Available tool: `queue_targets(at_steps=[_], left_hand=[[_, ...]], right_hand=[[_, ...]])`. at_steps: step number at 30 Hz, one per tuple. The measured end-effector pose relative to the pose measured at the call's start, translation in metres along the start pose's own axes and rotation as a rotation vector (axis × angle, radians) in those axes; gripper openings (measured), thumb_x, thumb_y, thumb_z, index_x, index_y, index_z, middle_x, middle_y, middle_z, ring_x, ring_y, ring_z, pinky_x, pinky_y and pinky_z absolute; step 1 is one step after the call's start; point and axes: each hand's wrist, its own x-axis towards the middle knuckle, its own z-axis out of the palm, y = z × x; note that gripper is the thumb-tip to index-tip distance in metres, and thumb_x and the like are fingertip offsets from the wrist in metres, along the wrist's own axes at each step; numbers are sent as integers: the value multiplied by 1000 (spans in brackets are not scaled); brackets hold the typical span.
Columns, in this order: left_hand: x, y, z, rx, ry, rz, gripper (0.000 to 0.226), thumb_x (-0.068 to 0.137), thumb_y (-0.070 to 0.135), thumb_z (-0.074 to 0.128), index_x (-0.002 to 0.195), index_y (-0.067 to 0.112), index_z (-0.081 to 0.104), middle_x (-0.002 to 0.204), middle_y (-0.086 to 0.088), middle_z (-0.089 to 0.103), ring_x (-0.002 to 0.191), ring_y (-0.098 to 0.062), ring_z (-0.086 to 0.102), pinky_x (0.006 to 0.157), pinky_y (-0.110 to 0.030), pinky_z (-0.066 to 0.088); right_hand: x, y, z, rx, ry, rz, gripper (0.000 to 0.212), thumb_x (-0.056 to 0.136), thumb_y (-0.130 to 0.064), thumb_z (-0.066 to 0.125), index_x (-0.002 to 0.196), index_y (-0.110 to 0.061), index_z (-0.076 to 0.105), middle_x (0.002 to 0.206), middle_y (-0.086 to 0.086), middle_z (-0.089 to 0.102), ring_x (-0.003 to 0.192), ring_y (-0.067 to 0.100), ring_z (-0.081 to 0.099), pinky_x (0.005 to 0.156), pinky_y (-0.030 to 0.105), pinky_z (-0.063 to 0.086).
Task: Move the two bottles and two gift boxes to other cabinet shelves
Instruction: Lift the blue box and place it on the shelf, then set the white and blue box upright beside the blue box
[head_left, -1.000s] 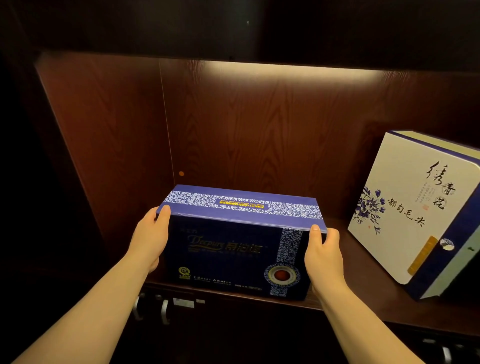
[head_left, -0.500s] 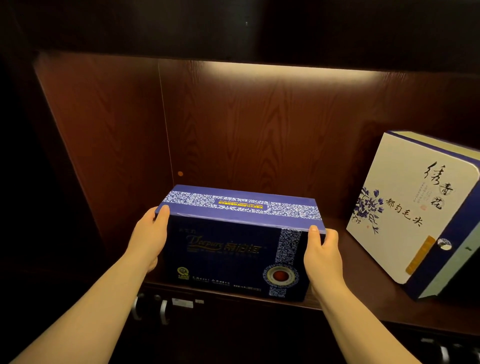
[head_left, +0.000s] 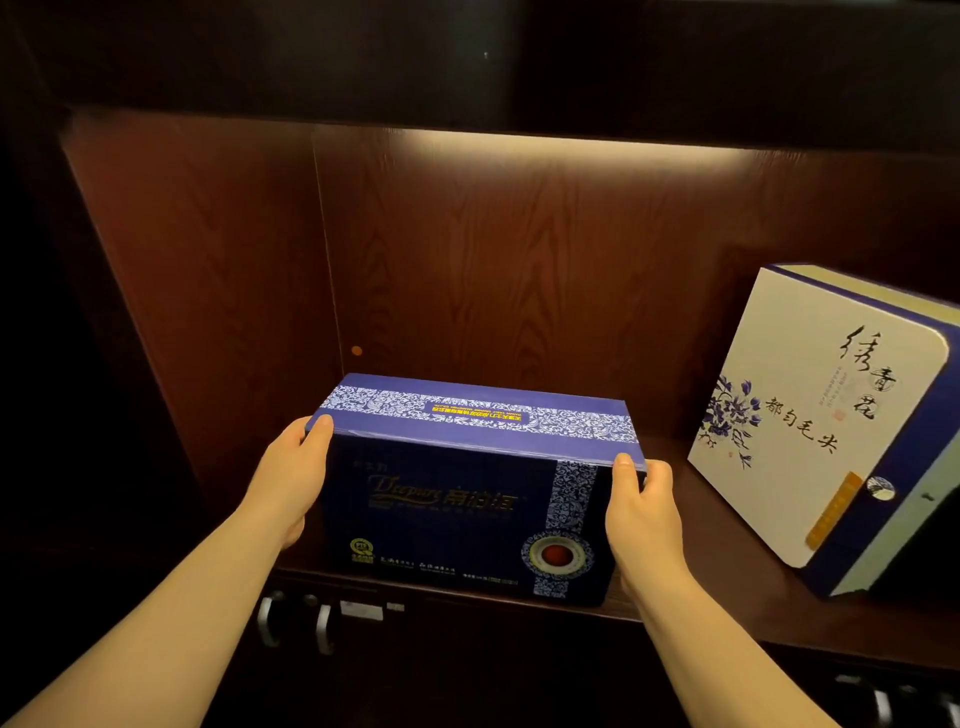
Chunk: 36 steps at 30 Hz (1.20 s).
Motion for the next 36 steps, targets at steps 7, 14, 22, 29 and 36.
queue_targets(at_steps=[7,14,22,29,36], left_hand=[[-35,43,27,536,222,459,52,95,20,66,141,3,48,144,-24,49,130,-44,47,105,-58,39],[-67,124,150,521,-130,752,32,94,20,66,125,12,63,125,-3,63,119,-29,56,93,-41,42],[-70,194,355,76,-491,493,41,100,36,57,138,23,52,132,4,61,113,-8,58,82,-21,42],[-41,232,482,-104,-555,168,64,97,56,38,155,30,31,159,-3,41,141,-25,40,109,-46,31],[-6,235,551,-288,-558,-73,72,96,65,41,153,22,40,151,-6,52,135,-31,48,117,-53,31]], right_hand=[[11,-1,-20,66,-66,36,32,101,-47,45,121,-23,48,115,-2,59,98,13,57,77,33,41],[48,6,-116,-27,301,-198,29,100,-40,50,127,-35,42,127,-6,47,124,16,48,99,38,44],[102,13,-230,-179,572,-289,49,98,-38,51,142,-27,33,149,-1,32,133,9,34,91,33,51],[136,12,-250,-193,363,-179,79,98,-47,51,157,-37,-1,164,-19,-4,152,14,8,114,47,37],[149,29,-241,-299,266,-123,81,97,-58,41,136,-60,-31,160,-26,-25,152,8,-10,122,38,13]])
